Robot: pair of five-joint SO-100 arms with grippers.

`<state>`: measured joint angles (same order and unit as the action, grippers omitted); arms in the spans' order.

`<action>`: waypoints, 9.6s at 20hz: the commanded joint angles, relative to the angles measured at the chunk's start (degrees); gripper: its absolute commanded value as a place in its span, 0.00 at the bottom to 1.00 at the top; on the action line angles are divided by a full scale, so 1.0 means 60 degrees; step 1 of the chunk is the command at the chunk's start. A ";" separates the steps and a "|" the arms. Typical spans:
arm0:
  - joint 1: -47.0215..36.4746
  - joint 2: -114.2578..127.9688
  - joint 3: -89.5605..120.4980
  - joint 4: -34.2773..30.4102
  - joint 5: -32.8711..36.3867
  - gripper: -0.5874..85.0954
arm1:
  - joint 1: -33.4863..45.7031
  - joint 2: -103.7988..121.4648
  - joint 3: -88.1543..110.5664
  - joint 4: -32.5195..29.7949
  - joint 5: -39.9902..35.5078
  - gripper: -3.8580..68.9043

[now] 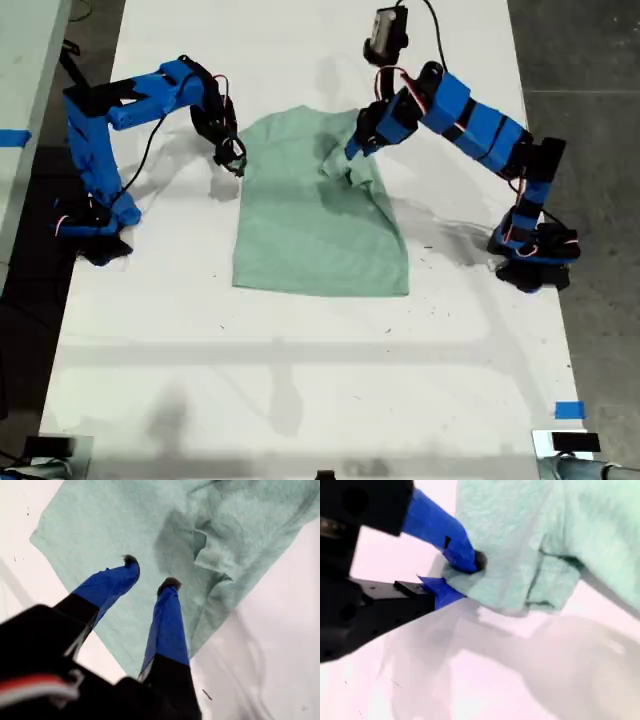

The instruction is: Fold t-shirt

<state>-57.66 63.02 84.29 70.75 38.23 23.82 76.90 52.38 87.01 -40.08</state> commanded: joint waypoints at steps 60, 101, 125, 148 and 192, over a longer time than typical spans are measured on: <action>0.5918 0.8145 0.2197 0.1289 -0.1099 0.30 | -0.2827 0.4526 0.9902 -0.3882 0.1274 0.44; 0.5684 0.9624 0.3911 0.1128 -0.1201 0.29 | -0.3926 -0.1860 0.0923 -0.2080 0.2886 0.04; 0.7456 0.9800 0.6870 -0.0381 -0.3662 0.29 | -0.2578 0.0425 0.0132 0.0439 0.2593 0.37; 0.7397 0.6797 0.7954 -0.2886 -0.4087 0.01 | -0.2417 0.1963 0.1875 0.0454 0.2505 0.31; 0.8643 0.4160 -0.2930 0.5640 -0.4468 0.33 | -0.2314 0.4541 0.5112 -0.0352 0.2915 0.29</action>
<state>-7.56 81.21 66.18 102.92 11.25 9.84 100.20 83.41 85.61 -23.47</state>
